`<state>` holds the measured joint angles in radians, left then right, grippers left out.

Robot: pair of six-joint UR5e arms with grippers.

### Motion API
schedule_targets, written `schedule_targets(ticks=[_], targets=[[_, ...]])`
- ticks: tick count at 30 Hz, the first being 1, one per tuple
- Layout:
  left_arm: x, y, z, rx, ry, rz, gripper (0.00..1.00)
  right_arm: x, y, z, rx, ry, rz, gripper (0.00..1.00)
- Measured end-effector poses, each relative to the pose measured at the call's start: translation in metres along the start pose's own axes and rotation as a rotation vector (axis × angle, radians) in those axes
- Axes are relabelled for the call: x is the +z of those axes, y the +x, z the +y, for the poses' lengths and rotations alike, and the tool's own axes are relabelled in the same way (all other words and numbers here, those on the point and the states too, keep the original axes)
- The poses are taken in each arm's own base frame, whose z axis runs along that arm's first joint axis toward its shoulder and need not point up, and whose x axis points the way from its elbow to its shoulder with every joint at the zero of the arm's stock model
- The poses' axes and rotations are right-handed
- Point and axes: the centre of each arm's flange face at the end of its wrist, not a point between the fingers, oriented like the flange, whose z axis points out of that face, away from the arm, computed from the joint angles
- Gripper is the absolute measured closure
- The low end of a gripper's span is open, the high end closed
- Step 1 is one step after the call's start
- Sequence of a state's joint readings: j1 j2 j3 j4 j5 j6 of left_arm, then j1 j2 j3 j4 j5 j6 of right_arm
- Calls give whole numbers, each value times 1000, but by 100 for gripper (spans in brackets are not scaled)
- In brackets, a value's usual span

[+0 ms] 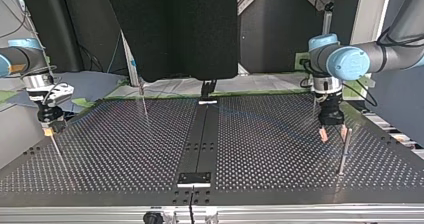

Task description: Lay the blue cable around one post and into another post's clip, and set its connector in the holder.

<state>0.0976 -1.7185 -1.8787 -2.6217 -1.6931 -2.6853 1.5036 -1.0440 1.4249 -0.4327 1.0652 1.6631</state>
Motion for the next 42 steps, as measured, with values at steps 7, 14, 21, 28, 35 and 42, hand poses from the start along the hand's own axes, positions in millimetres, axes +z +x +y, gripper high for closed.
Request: schedule_targets(ticks=[7,14,21,28,35,42], targets=[[-7,3,1,45,-33,19,0,0,0,0,0,-2,-1,1],[-28,-4,3,101,-75,-8,0,0,0,0,1,-2,-1,1],[-52,-11,0,136,-64,-40,0,0,0,1,1,-3,-2,1],[-76,-20,-7,195,-103,-68,0,-1,0,4,3,-7,-2,1],[-91,-37,-21,255,-139,-116,0,-1,0,3,6,-7,-4,1],[-106,-49,-44,312,-138,-125,0,-1,-1,3,7,-7,-6,1]])
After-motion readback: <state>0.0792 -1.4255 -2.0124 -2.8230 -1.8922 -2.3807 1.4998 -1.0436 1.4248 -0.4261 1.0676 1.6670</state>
